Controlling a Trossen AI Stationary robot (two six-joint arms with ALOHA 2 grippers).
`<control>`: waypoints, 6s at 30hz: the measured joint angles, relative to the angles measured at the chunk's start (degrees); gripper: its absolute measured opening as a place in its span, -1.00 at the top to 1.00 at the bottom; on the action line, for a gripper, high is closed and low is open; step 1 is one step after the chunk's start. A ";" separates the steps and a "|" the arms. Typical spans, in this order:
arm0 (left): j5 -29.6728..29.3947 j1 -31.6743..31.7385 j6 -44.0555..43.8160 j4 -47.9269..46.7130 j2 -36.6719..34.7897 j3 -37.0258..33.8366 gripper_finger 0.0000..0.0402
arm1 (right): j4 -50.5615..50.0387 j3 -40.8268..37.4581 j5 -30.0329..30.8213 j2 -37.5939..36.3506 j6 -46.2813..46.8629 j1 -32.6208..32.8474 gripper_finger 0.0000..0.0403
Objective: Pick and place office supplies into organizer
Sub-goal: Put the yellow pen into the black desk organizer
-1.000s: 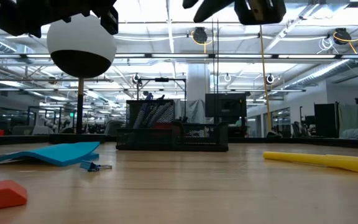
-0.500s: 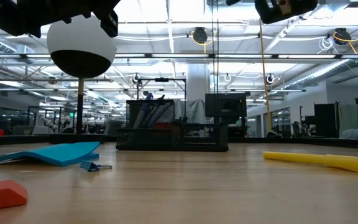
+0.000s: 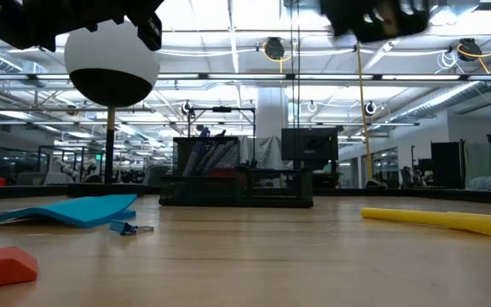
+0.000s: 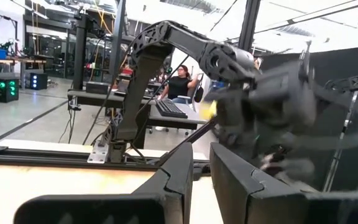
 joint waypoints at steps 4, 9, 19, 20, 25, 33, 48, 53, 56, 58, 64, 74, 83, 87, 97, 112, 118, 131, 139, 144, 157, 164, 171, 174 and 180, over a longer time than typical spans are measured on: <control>0.01 0.00 -0.02 -0.04 0.00 0.00 0.69 | -10.26 -0.02 -2.83 2.58 1.81 -0.28 0.69; 0.01 0.00 -0.02 -0.04 0.00 0.00 0.69 | -18.94 -0.07 -4.52 4.81 1.52 -0.20 0.68; 0.03 0.00 -0.04 -0.24 0.00 0.00 0.69 | -18.37 -6.17 -4.17 5.00 1.50 -0.54 0.68; 0.03 0.00 -0.04 -0.24 0.00 0.00 0.69 | -17.73 -7.14 -4.24 5.00 1.70 -0.56 0.68; 0.03 0.00 -0.04 -0.24 0.00 0.00 0.69 | -14.65 -10.09 -3.93 5.02 1.84 -0.63 0.68; 0.06 0.00 -0.04 -0.26 0.00 0.00 0.69 | -10.94 -10.21 -2.45 4.28 1.53 -1.14 0.56; 0.08 0.00 -0.04 -0.26 0.00 0.00 0.69 | -9.33 -10.21 0.20 4.28 4.07 -1.09 0.00; 0.08 0.00 -0.04 -0.26 0.00 0.00 0.69 | -6.55 -10.21 0.20 4.28 4.85 -1.09 0.02; 0.08 0.00 -0.04 -0.26 0.00 0.00 0.69 | -6.99 -10.21 0.21 4.28 4.87 -1.20 0.05; 0.08 0.00 -0.04 -0.26 0.00 0.00 0.69 | -7.60 -10.21 0.19 4.28 4.87 -1.57 0.08; 0.08 0.00 -0.04 -0.26 0.00 0.00 0.69 | -9.23 -10.21 0.41 4.53 4.34 -2.69 0.14; 0.10 0.00 -0.04 -0.30 0.00 0.00 0.69 | -9.47 -10.35 0.07 7.07 1.83 -3.46 0.19; 0.10 0.00 -0.04 -0.33 0.00 -0.02 0.69 | -7.80 -10.30 -1.94 7.78 0.98 -3.76 0.25; 0.10 0.00 -0.04 -0.33 0.00 -0.02 0.69 | -6.51 -10.32 -2.99 7.78 0.73 -3.82 0.37; 0.10 0.00 -0.04 -0.28 0.00 -0.02 0.69 | -5.94 -10.31 -2.90 7.78 -3.21 -3.81 0.86; 0.10 0.00 -0.04 -0.28 0.00 -0.02 0.69 | -5.77 -10.27 -4.55 7.78 -5.94 -3.82 0.92; 0.10 0.00 -0.03 -0.28 0.00 -0.02 0.69 | -5.34 -10.32 -4.76 6.77 -7.15 -4.13 0.92; 0.10 0.00 -0.04 -0.27 0.00 -0.02 0.69 | 1.61 -10.32 -1.09 -0.64 -13.16 -6.44 0.96; 0.10 0.00 -0.04 -0.25 0.00 -0.02 0.69 | 13.45 -10.32 3.15 -3.24 -23.97 -8.65 1.00; 0.10 0.00 -0.04 -0.26 0.00 -0.02 0.69 | 11.45 -10.29 2.13 -3.26 -25.51 -9.81 1.00; 0.10 0.00 -0.04 -0.26 0.00 -0.02 0.69 | 4.90 -10.31 -0.99 -3.26 -26.86 -10.51 0.99; 0.10 0.00 -0.04 -0.26 0.00 -0.02 0.69 | 4.62 -10.31 0.42 -3.26 -29.64 -10.03 0.98; 0.10 0.00 -0.04 -0.28 0.00 -0.02 0.69 | -2.35 -10.32 0.53 -3.26 -26.71 -10.07 0.98; 0.10 0.00 -0.04 -0.26 0.00 -0.02 0.69 | -4.91 -10.32 3.01 -3.26 -26.65 -9.02 0.98; 0.10 0.00 -0.04 -0.26 0.00 -0.02 0.69 | -4.82 -10.27 3.36 -0.75 -24.66 -6.76 0.98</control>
